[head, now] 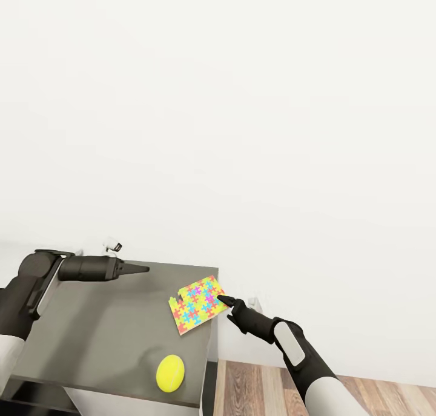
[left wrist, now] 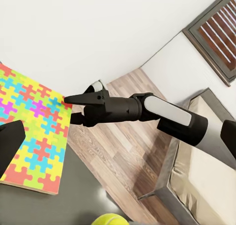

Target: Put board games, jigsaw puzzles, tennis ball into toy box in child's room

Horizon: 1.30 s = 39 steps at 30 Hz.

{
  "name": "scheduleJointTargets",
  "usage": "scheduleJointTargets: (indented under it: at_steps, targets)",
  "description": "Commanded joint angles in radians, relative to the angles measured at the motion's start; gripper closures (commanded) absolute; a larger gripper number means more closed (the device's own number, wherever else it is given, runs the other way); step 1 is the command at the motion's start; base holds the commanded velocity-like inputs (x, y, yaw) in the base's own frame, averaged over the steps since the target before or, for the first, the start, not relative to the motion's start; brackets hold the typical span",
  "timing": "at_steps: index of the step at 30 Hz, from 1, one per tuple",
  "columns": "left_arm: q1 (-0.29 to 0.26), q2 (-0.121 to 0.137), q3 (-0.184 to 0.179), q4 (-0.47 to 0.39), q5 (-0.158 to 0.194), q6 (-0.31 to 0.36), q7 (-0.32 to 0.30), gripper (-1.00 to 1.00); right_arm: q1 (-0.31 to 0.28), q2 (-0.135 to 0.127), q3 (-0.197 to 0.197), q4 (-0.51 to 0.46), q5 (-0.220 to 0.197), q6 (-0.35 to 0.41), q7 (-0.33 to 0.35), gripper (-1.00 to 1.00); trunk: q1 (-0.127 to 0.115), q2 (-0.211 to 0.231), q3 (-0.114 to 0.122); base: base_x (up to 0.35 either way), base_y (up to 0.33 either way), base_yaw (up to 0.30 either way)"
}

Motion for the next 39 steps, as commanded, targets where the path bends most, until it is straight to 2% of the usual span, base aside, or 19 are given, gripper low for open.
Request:
scheduleJointTargets:
  at_steps: [1, 20, 21, 28, 36, 39]
  targets:
    - [0.000, 0.000, 0.000, 0.000, 0.000, 0.011, -0.004, -1.00, -0.001, 0.001, -0.006, 0.000, -0.002, 0.008, 0.001, -1.00, 0.000, -0.001, -0.001, 0.001, 0.003, 0.000]
    - [0.000, 0.001, 0.001, 0.000, 0.000, 0.011, -0.004, -1.00, -0.001, 0.001, -0.006, 0.000, -0.002, 0.008, 0.001, -1.00, 0.000, -0.001, -0.001, 0.000, 0.006, 0.000]
    - [0.000, 0.001, 0.003, 0.000, 0.001, 0.011, -0.004, -1.00, -0.001, 0.001, -0.006, 0.000, -0.002, 0.008, 0.001, 1.00, 0.000, -0.001, -0.001, 0.000, 0.000, 0.000]
    - [0.000, 0.001, 0.031, 0.000, 0.003, 0.011, -0.004, -1.00, -0.001, 0.001, -0.006, 0.000, -0.002, 0.008, 0.002, 1.00, -0.023, 0.041, 0.018, 0.000, 0.000, 0.000]
    - [0.000, 0.001, 0.034, 0.000, 0.003, 0.011, -0.004, -1.00, -0.001, 0.001, -0.006, 0.000, -0.002, 0.007, 0.002, 1.00, -0.027, 0.048, 0.021, 0.000, 0.000, 0.000]
    - [0.000, 0.001, 0.034, 0.000, 0.003, 0.011, -0.004, -1.00, -0.001, 0.001, -0.005, 0.000, -0.002, 0.007, 0.003, 1.00, -0.038, 0.069, 0.030, 0.000, 0.000, 0.000]
